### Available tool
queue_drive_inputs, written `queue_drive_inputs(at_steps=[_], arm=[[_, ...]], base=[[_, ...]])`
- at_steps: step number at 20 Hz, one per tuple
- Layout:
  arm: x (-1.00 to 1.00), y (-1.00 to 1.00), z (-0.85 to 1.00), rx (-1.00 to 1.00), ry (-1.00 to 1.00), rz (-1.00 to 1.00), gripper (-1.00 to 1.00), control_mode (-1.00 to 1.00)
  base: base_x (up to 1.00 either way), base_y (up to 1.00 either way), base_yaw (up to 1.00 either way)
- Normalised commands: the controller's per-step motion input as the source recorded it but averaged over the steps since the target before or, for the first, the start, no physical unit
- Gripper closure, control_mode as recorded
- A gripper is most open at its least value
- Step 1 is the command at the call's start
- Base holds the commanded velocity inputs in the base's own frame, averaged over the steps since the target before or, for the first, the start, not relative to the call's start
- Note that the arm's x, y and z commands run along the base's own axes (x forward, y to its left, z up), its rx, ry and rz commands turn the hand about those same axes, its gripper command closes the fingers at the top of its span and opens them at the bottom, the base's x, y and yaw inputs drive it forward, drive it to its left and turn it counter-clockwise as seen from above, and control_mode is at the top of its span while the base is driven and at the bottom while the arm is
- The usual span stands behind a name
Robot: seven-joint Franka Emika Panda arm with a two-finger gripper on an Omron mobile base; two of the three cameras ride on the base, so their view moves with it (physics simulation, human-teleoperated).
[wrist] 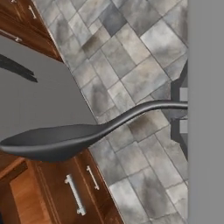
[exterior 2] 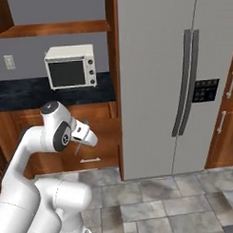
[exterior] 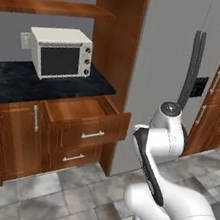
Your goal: Organize the utensils by type. Pick up the wooden spoons from the counter and place them in the open cabinet. Then pick up the metallic utensils from the counter and place them in the open drawer.
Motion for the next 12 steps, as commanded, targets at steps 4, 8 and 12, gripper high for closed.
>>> queue_drive_inputs(at_steps=[4, 8, 12], arm=[[0.00, 0.00, 0.00, 0.00, 0.00, 0.00, 1.00, 1.00], [0.00, 0.00, 0.00, 0.00, 0.00, 0.00, 1.00, 1.00], [0.00, 0.00, 0.00, 0.00, 0.00, 0.00, 1.00, 1.00]], base=[[0.62, 0.82, -0.12], [0.61, 0.80, -0.09], [0.39, 0.78, -0.04]])
